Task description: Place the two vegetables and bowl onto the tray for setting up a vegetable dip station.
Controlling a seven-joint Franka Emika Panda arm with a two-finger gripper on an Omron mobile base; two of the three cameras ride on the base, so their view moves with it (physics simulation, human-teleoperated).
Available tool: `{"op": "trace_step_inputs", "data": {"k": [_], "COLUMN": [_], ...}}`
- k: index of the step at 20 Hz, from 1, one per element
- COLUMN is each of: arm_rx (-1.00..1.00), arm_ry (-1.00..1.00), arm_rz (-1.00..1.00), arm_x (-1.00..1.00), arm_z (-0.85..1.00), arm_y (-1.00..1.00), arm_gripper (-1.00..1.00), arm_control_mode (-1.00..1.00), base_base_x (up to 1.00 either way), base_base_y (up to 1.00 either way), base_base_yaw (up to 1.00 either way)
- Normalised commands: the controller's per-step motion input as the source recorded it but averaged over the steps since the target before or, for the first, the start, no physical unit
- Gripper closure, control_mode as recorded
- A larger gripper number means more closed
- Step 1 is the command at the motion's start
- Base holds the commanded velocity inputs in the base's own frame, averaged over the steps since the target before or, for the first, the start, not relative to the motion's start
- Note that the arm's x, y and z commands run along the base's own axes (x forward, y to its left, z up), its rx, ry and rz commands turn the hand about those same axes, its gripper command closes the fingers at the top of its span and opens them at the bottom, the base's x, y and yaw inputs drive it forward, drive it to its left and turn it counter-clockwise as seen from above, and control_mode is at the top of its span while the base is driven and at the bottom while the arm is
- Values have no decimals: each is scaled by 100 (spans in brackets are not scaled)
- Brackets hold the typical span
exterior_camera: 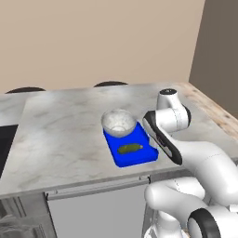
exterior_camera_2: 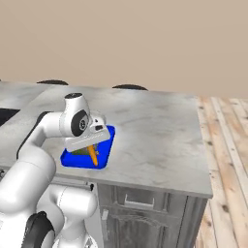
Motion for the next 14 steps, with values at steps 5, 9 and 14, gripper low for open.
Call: {"op": "trace_step_inputs", "data": {"k": [5,9,14], "arm_rx": [0,0,0], "arm_ry": [0,0,0], "arm_rz": [0,0,0], "arm_x": [0,0,0], "arm_z": [0,0,0], "arm_y": [0,0,0], "arm_gripper": [100,100,100], "arm_control_mode": [100,100,100], "base_base_x": [26,22,15], "base_base_y": [-38,0,16], "base_base_yaw": [0,-9,-19]}}
